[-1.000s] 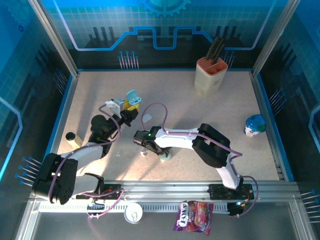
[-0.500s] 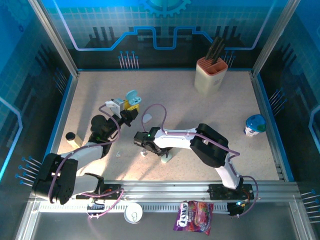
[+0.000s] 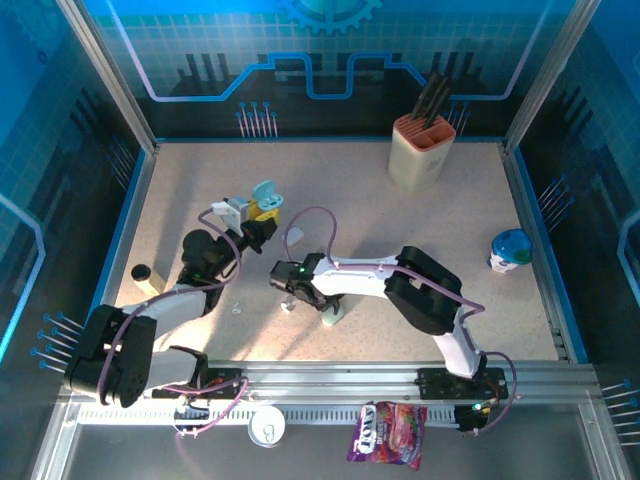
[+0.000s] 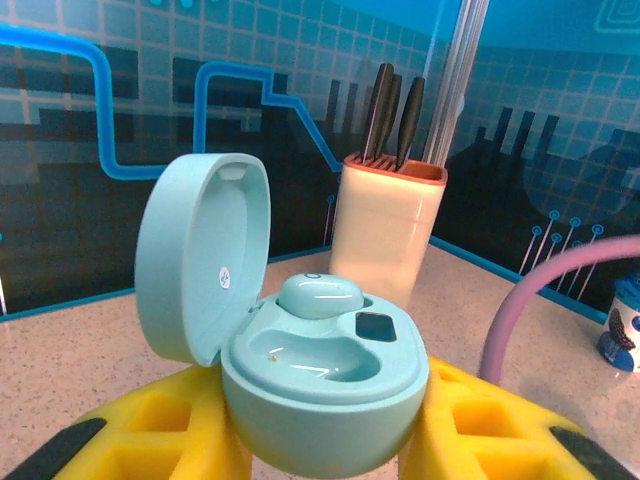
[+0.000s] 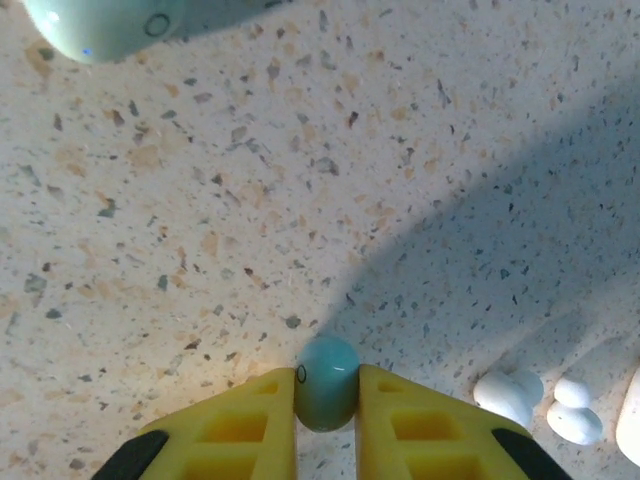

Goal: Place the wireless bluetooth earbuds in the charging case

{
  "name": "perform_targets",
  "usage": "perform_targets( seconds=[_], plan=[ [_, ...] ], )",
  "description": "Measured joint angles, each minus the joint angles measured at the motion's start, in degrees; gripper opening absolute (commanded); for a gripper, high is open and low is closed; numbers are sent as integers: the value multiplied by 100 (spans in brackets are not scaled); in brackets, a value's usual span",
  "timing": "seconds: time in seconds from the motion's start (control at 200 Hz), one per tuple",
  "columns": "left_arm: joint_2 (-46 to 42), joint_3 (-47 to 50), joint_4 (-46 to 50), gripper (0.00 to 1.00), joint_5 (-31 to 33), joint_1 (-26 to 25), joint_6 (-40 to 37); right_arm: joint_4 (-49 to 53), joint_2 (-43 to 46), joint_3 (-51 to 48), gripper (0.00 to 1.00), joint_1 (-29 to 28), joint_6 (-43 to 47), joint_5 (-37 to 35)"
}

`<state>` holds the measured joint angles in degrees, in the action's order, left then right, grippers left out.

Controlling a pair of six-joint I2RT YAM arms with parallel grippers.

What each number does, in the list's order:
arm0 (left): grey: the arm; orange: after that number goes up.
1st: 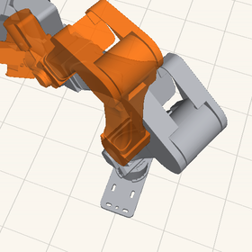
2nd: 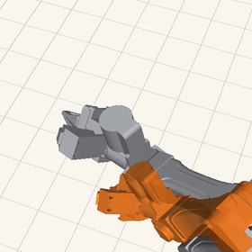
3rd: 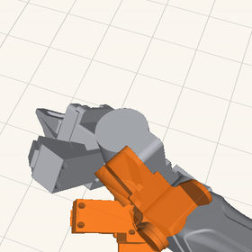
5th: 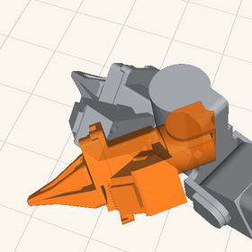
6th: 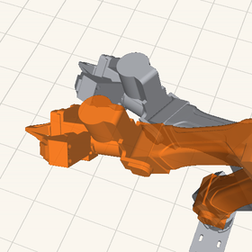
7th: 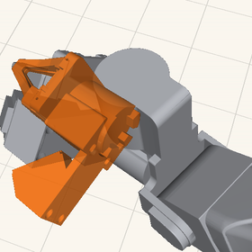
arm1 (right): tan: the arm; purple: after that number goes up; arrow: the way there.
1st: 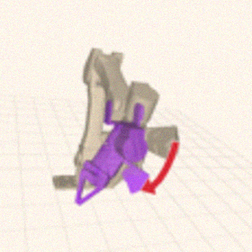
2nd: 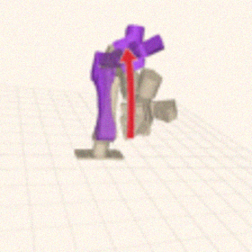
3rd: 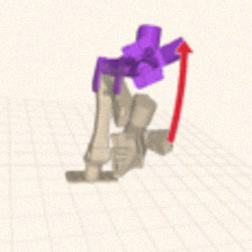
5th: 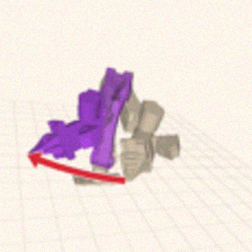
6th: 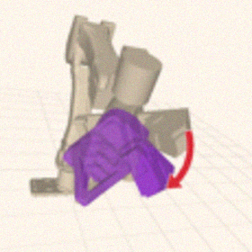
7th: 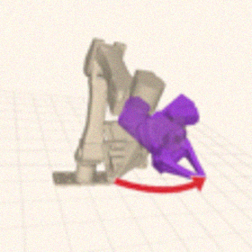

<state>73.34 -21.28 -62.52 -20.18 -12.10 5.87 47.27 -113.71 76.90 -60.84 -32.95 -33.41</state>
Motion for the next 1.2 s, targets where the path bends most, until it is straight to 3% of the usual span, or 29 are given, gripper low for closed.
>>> perform_targets(
  seconds=[0.175,0.41,0.67,0.865,1.201],
  plan=[
    [271,-46,-122,28,-109,-7,2,-1220,1357,-1187,19,389,240,509],
    [743,-114,-649,28,-262,-275,-142,-3195,3036,-2614,19,1064,251,1878],
    [1182,-129,-1084,28,-413,-706,-452,-4450,4103,-3250,19,1591,31,3154],
    [1458,-249,-1351,27,-579,-916,-623,-5082,4551,-3265,19,1775,-155,3799],
    [1617,-411,-1486,27,-752,-1305,-997,-5399,4433,-2828,19,1779,-262,4291]
  ],
)
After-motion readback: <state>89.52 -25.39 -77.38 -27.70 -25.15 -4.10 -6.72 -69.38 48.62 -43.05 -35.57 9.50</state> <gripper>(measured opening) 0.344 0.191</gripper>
